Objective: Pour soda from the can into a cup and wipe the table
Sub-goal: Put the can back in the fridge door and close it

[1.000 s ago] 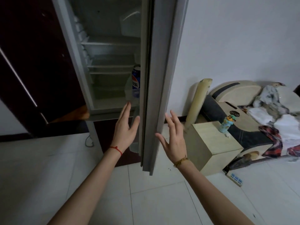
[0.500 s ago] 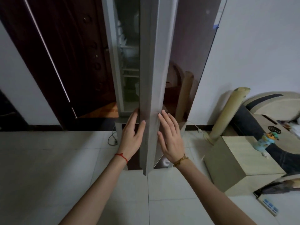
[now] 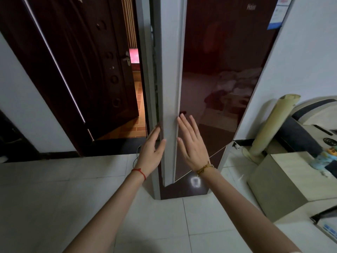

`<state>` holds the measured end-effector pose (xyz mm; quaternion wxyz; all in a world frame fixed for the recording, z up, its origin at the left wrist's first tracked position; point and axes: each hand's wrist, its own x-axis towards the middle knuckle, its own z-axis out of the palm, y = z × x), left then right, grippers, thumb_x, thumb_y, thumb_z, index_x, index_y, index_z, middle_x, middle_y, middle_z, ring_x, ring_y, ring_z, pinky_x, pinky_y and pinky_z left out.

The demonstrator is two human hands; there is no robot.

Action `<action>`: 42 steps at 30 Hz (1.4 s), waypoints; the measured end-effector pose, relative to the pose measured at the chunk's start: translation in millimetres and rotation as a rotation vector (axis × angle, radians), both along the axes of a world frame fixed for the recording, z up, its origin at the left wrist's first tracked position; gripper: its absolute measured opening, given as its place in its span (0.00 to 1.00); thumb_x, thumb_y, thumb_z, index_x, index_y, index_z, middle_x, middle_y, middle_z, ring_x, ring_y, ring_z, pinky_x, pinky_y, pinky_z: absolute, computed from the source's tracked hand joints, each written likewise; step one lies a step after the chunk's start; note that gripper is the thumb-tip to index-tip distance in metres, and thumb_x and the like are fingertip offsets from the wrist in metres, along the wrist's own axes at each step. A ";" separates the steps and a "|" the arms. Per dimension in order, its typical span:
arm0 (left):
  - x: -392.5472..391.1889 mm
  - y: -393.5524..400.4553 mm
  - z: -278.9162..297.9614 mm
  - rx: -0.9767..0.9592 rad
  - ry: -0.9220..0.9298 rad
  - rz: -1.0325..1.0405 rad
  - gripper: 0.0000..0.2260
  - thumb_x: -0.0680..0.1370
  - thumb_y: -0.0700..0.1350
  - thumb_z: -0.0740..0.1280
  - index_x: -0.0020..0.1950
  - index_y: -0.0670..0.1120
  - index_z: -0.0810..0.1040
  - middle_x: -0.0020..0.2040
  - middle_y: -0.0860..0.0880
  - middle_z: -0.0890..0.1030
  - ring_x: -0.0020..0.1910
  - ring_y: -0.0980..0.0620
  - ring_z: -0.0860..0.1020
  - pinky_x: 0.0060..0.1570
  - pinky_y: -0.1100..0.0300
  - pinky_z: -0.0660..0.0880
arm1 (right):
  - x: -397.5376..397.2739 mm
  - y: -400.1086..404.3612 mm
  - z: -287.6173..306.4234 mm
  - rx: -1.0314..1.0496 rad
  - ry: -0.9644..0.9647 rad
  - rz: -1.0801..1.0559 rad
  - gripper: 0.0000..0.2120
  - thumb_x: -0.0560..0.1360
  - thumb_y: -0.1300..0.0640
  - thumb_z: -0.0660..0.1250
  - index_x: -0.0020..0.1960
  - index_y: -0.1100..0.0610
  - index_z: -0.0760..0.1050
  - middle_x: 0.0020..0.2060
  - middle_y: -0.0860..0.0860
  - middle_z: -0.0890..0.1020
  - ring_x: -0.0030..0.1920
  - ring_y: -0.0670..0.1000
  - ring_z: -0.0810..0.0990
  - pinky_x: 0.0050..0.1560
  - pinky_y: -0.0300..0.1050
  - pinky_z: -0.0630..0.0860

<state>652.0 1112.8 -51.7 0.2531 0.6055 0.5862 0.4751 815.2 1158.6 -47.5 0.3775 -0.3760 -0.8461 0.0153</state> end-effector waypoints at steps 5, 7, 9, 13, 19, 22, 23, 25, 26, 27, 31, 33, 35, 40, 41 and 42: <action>-43.3 40.1 -10.8 -0.080 0.006 -0.026 0.27 0.80 0.54 0.59 0.77 0.62 0.54 0.76 0.55 0.65 0.73 0.52 0.67 0.69 0.44 0.70 | -35.5 30.5 4.7 -0.022 -0.051 -0.008 0.26 0.83 0.55 0.55 0.78 0.56 0.51 0.78 0.48 0.52 0.78 0.51 0.44 0.77 0.50 0.51; -57.5 56.5 -12.9 -0.112 -0.007 -0.039 0.28 0.78 0.56 0.58 0.77 0.64 0.51 0.76 0.55 0.64 0.74 0.51 0.66 0.69 0.43 0.69 | -47.0 42.2 6.0 -0.028 -0.068 -0.002 0.26 0.83 0.54 0.54 0.78 0.55 0.50 0.78 0.48 0.51 0.78 0.51 0.43 0.77 0.51 0.51; -72.6 75.6 -17.1 -0.134 -0.008 -0.046 0.29 0.78 0.58 0.58 0.77 0.65 0.51 0.77 0.56 0.63 0.75 0.51 0.65 0.70 0.43 0.68 | -57.3 54.1 7.9 -0.033 -0.080 0.002 0.26 0.83 0.54 0.53 0.78 0.55 0.50 0.78 0.48 0.51 0.78 0.51 0.43 0.77 0.51 0.51; -95.3 102.9 -12.1 -0.121 0.014 -0.057 0.28 0.80 0.50 0.60 0.78 0.59 0.54 0.77 0.55 0.62 0.76 0.53 0.62 0.71 0.45 0.66 | -76.5 78.2 9.7 -0.041 -0.096 0.021 0.26 0.83 0.55 0.53 0.78 0.56 0.50 0.78 0.49 0.51 0.78 0.51 0.43 0.77 0.54 0.53; -115.6 130.3 -11.9 -0.073 0.028 -0.027 0.27 0.82 0.43 0.60 0.79 0.57 0.55 0.77 0.55 0.63 0.76 0.55 0.62 0.74 0.47 0.64 | -96.9 117.4 4.8 -0.058 -0.124 0.025 0.26 0.83 0.53 0.52 0.78 0.55 0.48 0.78 0.49 0.49 0.78 0.50 0.43 0.76 0.55 0.53; -123.4 145.1 -12.8 -0.074 0.041 0.000 0.27 0.82 0.42 0.60 0.79 0.56 0.55 0.77 0.55 0.62 0.75 0.54 0.62 0.74 0.50 0.63 | -105.0 134.3 4.4 -0.076 -0.130 0.023 0.25 0.84 0.52 0.51 0.79 0.54 0.48 0.78 0.48 0.48 0.78 0.48 0.42 0.77 0.54 0.51; -125.0 150.8 -11.4 -0.068 0.049 0.018 0.27 0.82 0.41 0.60 0.79 0.55 0.55 0.77 0.54 0.62 0.75 0.54 0.62 0.73 0.50 0.64 | -106.9 139.7 4.6 -0.075 -0.136 0.021 0.25 0.84 0.52 0.50 0.79 0.54 0.48 0.78 0.48 0.47 0.78 0.48 0.42 0.77 0.54 0.51; -127.6 162.1 -9.1 -0.042 0.070 0.052 0.27 0.82 0.41 0.61 0.79 0.53 0.56 0.77 0.53 0.63 0.75 0.54 0.63 0.73 0.50 0.64 | -111.1 151.2 4.4 -0.070 -0.151 0.017 0.25 0.84 0.52 0.50 0.79 0.54 0.48 0.78 0.48 0.47 0.78 0.48 0.42 0.77 0.54 0.50; -128.6 166.9 -8.4 -0.035 0.085 0.067 0.27 0.82 0.40 0.61 0.79 0.52 0.57 0.76 0.52 0.63 0.75 0.54 0.63 0.73 0.50 0.65 | -113.3 156.2 4.0 -0.067 -0.156 0.014 0.25 0.84 0.52 0.50 0.78 0.54 0.48 0.78 0.48 0.47 0.78 0.48 0.42 0.77 0.54 0.50; -130.3 172.3 -8.7 -0.035 0.096 0.080 0.27 0.82 0.40 0.61 0.79 0.52 0.56 0.76 0.52 0.63 0.74 0.53 0.64 0.73 0.50 0.65 | -115.6 161.2 3.4 -0.065 -0.160 0.012 0.25 0.84 0.52 0.50 0.78 0.54 0.48 0.78 0.48 0.47 0.78 0.48 0.42 0.77 0.55 0.50; -135.7 188.9 -13.0 -0.046 0.102 0.084 0.30 0.81 0.39 0.61 0.79 0.55 0.53 0.77 0.52 0.62 0.75 0.53 0.64 0.71 0.47 0.67 | -123.8 178.5 0.4 -0.061 -0.162 0.004 0.25 0.83 0.52 0.50 0.78 0.54 0.48 0.78 0.47 0.46 0.78 0.48 0.42 0.77 0.54 0.48; -138.1 195.6 -13.3 -0.042 0.101 0.090 0.30 0.81 0.39 0.61 0.79 0.56 0.53 0.77 0.52 0.62 0.74 0.53 0.64 0.71 0.47 0.68 | -127.7 186.4 -0.8 -0.059 -0.164 0.001 0.26 0.83 0.52 0.50 0.79 0.54 0.48 0.78 0.47 0.46 0.78 0.48 0.42 0.77 0.55 0.48; -139.3 201.3 -13.5 -0.031 0.101 0.094 0.30 0.81 0.38 0.61 0.79 0.55 0.53 0.76 0.51 0.64 0.74 0.53 0.65 0.71 0.47 0.68 | -131.0 192.4 -2.5 -0.057 -0.158 -0.006 0.26 0.83 0.53 0.50 0.79 0.54 0.48 0.78 0.47 0.46 0.78 0.48 0.42 0.77 0.55 0.48; -142.4 202.6 -16.7 0.008 0.115 0.074 0.30 0.81 0.38 0.61 0.79 0.54 0.54 0.76 0.52 0.64 0.74 0.55 0.64 0.72 0.48 0.66 | -133.9 195.9 -5.1 -0.048 -0.157 -0.023 0.26 0.83 0.52 0.51 0.79 0.54 0.48 0.78 0.48 0.47 0.78 0.48 0.42 0.77 0.55 0.48; -144.4 202.6 -18.5 0.010 0.122 0.063 0.30 0.81 0.38 0.62 0.79 0.54 0.54 0.77 0.54 0.62 0.75 0.57 0.62 0.73 0.48 0.64 | -134.0 196.0 -4.9 -0.050 -0.158 -0.023 0.27 0.83 0.52 0.52 0.79 0.54 0.48 0.78 0.48 0.47 0.78 0.48 0.42 0.77 0.55 0.48; -146.3 202.6 -19.6 0.012 0.128 0.053 0.31 0.81 0.39 0.62 0.79 0.55 0.53 0.77 0.55 0.61 0.75 0.58 0.61 0.74 0.48 0.63 | -133.7 196.1 -4.5 -0.051 -0.160 -0.022 0.27 0.83 0.51 0.52 0.78 0.54 0.48 0.78 0.48 0.47 0.78 0.48 0.43 0.77 0.55 0.49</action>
